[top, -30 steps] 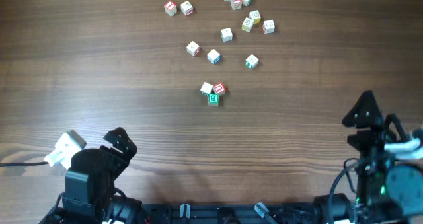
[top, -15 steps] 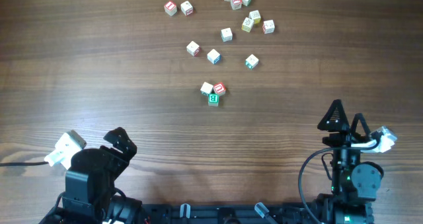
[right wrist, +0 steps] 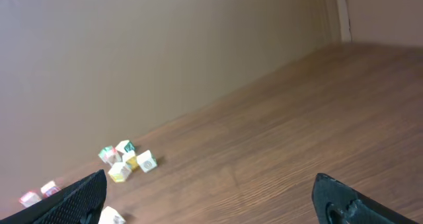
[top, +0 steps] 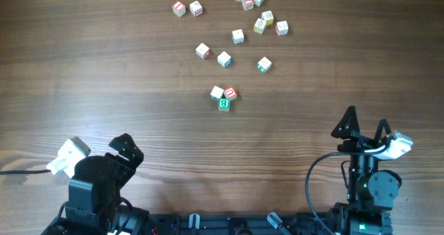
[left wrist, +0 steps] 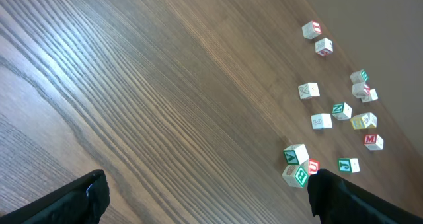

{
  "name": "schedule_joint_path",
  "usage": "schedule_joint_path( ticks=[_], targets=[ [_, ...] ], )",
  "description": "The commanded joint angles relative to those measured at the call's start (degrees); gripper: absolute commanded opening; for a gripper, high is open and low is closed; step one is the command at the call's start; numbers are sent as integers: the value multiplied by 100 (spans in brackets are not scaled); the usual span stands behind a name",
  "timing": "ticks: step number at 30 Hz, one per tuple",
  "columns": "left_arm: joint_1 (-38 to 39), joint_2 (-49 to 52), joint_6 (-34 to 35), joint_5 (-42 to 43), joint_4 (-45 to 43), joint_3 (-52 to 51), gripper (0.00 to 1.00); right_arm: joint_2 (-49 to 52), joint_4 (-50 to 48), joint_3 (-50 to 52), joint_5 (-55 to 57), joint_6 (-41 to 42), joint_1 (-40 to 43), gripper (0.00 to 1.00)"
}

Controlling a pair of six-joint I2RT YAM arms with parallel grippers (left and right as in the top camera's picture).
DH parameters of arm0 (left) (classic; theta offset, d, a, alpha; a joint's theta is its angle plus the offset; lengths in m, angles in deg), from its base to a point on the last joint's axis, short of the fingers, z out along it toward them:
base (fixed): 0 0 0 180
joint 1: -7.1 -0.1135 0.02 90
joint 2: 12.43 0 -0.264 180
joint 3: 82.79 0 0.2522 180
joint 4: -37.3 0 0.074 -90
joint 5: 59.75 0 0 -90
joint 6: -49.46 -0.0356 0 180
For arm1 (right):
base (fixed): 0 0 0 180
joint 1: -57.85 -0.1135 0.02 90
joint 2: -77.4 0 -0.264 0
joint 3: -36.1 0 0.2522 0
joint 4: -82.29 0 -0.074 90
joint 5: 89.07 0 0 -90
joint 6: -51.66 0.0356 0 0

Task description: Form a circle

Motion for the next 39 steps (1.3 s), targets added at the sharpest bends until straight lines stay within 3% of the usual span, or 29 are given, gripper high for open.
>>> schedule_joint_path(
  ticks=[1,25,29,32,37,39],
  targets=[
    [26,17,-68,-35,4,-33,100,-96,-31,11,-133,-389,26,100],
    [-2,-7,-70,-203,11,-37,100,-87,-31,11,-133,-350,35,100],
    [-107,-654,-240,-374,-719,-555,100,-87,-31,11,-133,-350,35,100],
    [-188,-1497,-920,-155,-1648,-1373,100,-87,-31,11,-133,-350,35,100],
    [-216,-2382,-2752,55,-4389,-3069,100,-87,-31,11,-133,-350,35,100],
    [-216,-2588,-3189,234,-5318,-3797,100,-87,-31,11,-133,-350,35,100]
  ],
)
